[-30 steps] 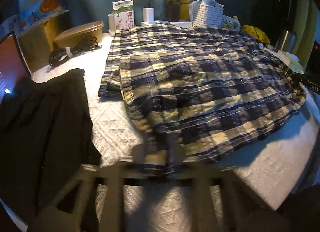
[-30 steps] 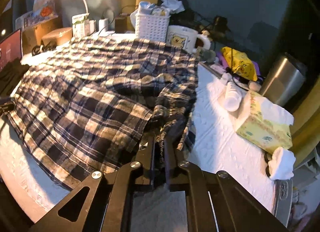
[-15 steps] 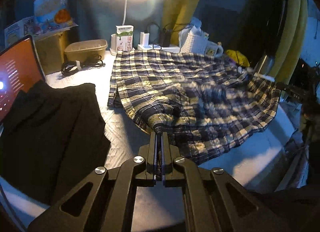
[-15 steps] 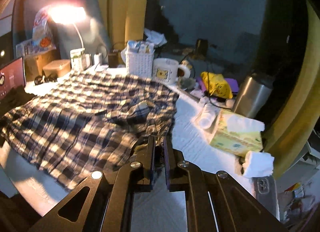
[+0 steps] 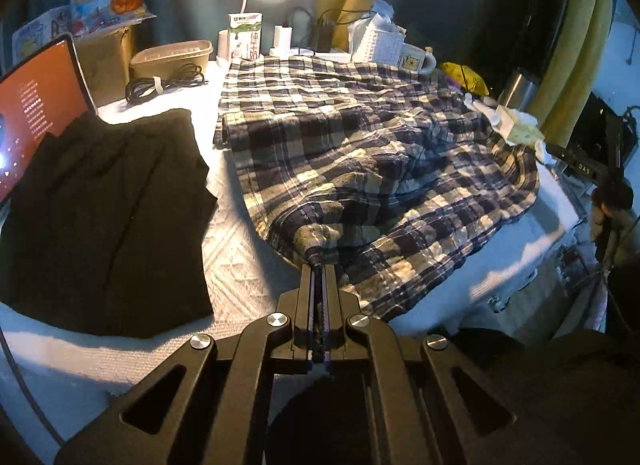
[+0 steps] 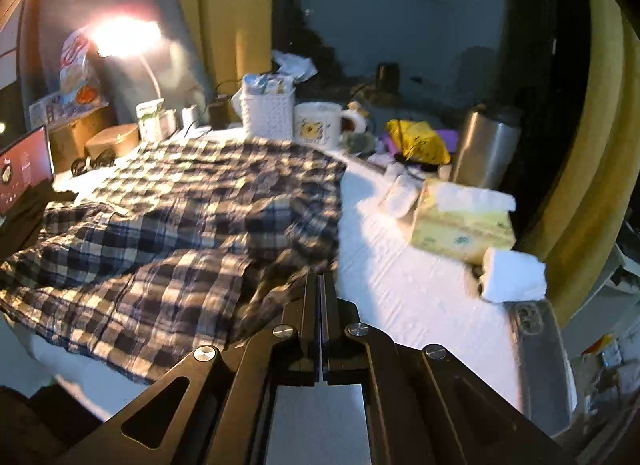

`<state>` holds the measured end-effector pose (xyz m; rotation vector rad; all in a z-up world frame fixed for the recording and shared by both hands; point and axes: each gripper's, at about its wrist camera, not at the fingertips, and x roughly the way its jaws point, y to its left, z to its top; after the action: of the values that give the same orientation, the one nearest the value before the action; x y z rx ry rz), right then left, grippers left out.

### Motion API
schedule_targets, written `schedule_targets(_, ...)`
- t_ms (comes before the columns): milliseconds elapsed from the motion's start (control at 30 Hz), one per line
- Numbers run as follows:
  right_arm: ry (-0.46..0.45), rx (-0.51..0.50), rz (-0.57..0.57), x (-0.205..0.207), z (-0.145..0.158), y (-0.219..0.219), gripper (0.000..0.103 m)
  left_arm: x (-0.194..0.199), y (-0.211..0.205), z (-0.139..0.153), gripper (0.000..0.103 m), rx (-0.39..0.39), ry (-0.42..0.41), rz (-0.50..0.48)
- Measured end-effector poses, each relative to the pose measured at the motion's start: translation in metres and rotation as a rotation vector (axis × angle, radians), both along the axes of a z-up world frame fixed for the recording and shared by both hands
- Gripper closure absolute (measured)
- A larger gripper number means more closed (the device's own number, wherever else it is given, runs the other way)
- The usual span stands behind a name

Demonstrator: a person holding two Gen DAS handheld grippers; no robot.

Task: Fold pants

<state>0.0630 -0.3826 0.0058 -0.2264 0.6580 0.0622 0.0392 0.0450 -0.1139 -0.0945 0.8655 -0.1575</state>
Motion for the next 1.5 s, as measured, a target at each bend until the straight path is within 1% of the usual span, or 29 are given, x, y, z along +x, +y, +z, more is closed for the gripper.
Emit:
schedule_targets(33,0.009,-0.008,0.002,0.002,-0.003,0.003,0.102,0.0,-0.004,-0.001,0.102,0.027,-0.01,0.0)
schedule_targets(67,0.013,-0.01,0.006,0.003,-0.005,0.005,0.093,-0.001,-0.007,-0.002,0.102,0.046,-0.018,-0.001)
schedule_targets(100,0.012,-0.008,0.01,0.003,-0.007,0.006,0.082,-0.001,-0.007,-0.003,0.102,0.053,-0.02,-0.005)
schedule_targets(133,0.018,-0.001,0.014,0.005,-0.009,0.008,0.038,0.0,-0.009,-0.004,0.102,0.055,-0.02,-0.008)
schedule_targets(167,0.022,0.013,0.014,0.009,-0.011,0.01,0.003,0.0,-0.009,-0.006,0.102,0.048,-0.016,-0.013)
schedule_targets(233,0.009,0.029,0.023,0.012,-0.013,0.013,0.003,0.0,-0.011,-0.007,0.102,0.038,-0.008,-0.021)
schedule_targets(300,0.003,0.0,0.011,0.017,-0.017,0.017,0.013,-0.002,-0.013,-0.007,0.102,0.019,-0.004,-0.035)
schedule_targets(333,0.02,-0.016,0.002,0.022,-0.022,0.017,0.025,-0.002,-0.014,-0.006,0.102,0.011,-0.002,-0.045)
schedule_targets(367,0.04,-0.016,-0.011,0.027,-0.027,0.015,0.036,-0.004,-0.016,-0.006,0.102,0.007,0.001,-0.06)
schedule_targets(400,0.058,-0.007,-0.021,0.032,-0.031,0.012,0.042,-0.005,-0.018,-0.006,0.102,0.007,0.002,-0.072)
schedule_targets(467,0.116,0.027,-0.039,0.039,-0.045,0.002,0.076,-0.006,-0.022,-0.007,0.102,0.011,0.009,-0.091)
schedule_targets(500,0.128,0.029,-0.046,0.04,-0.049,-0.001,0.077,-0.007,-0.023,-0.008,0.102,0.011,0.013,-0.095)
schedule_targets(600,0.112,-0.028,-0.05,0.027,-0.054,-0.004,0.079,-0.008,-0.021,-0.009,0.102,0.001,0.024,-0.101)
schedule_targets(633,0.088,-0.066,-0.056,0.018,-0.049,-0.001,0.079,-0.009,-0.019,-0.008,0.102,-0.004,0.023,-0.099)
schedule_targets(700,0.053,-0.096,-0.067,0.007,-0.038,-0.001,0.079,-0.01,-0.015,-0.003,0.102,-0.016,0.006,-0.081)
schedule_targets(767,0.01,-0.106,-0.072,-0.007,-0.019,-0.002,0.08,-0.011,-0.01,0.002,0.102,-0.027,-0.012,-0.064)
schedule_targets(833,-0.012,-0.108,-0.076,-0.014,-0.006,-0.006,0.08,-0.012,-0.007,0.004,0.102,-0.027,-0.02,-0.055)
schedule_targets(900,-0.018,-0.103,-0.082,-0.019,0.0,-0.011,0.08,-0.011,-0.004,0.002,0.102,-0.028,-0.01,-0.049)
schedule_targets(967,0.003,-0.105,-0.088,-0.018,-0.004,-0.016,0.08,-0.01,-0.004,-0.004,0.102,-0.033,0.013,-0.058)
schedule_targets(1067,0.076,-0.106,-0.106,-0.014,-0.031,-0.025,0.08,-0.011,-0.012,-0.017,0.102,-0.014,0.064,-0.088)
schedule_targets(1167,0.129,-0.11,-0.124,-0.014,-0.058,-0.03,0.08,-0.011,-0.015,-0.027,0.101,-0.015,0.119,-0.107)
schedule_targets(1233,0.131,-0.097,-0.136,-0.017,-0.065,-0.033,0.08,-0.011,-0.013,-0.028,0.1,-0.001,0.134,-0.109)
schedule_targets(1300,0.134,-0.091,-0.146,-0.018,-0.063,-0.034,0.079,-0.011,-0.005,-0.024,0.1,-0.001,0.135,-0.105)
schedule_targets(1333,0.132,-0.09,-0.153,-0.019,-0.06,-0.034,0.075,-0.011,0.002,-0.02,0.1,0.01,0.125,-0.092)
schedule_targets(1367,0.126,-0.094,-0.16,-0.02,-0.058,-0.034,0.067,-0.011,0.007,-0.018,0.099,0.021,0.121,-0.078)
schedule_targets(1400,0.117,-0.102,-0.169,-0.02,-0.054,-0.034,0.06,-0.009,0.017,-0.015,0.09,0.033,0.118,-0.05)
schedule_targets(1433,0.103,-0.103,-0.175,-0.021,-0.05,-0.035,0.044,-0.007,0.025,-0.012,0.071,0.033,0.111,-0.024)
schedule_targets(1467,0.087,-0.092,-0.174,-0.023,-0.046,-0.035,0.037,-0.005,0.032,-0.01,0.061,0.026,0.101,-0.003)
schedule_targets(1500,0.072,-0.075,-0.17,-0.024,-0.042,-0.036,0.036,-0.001,0.039,-0.006,0.047,0.014,0.083,0.025)
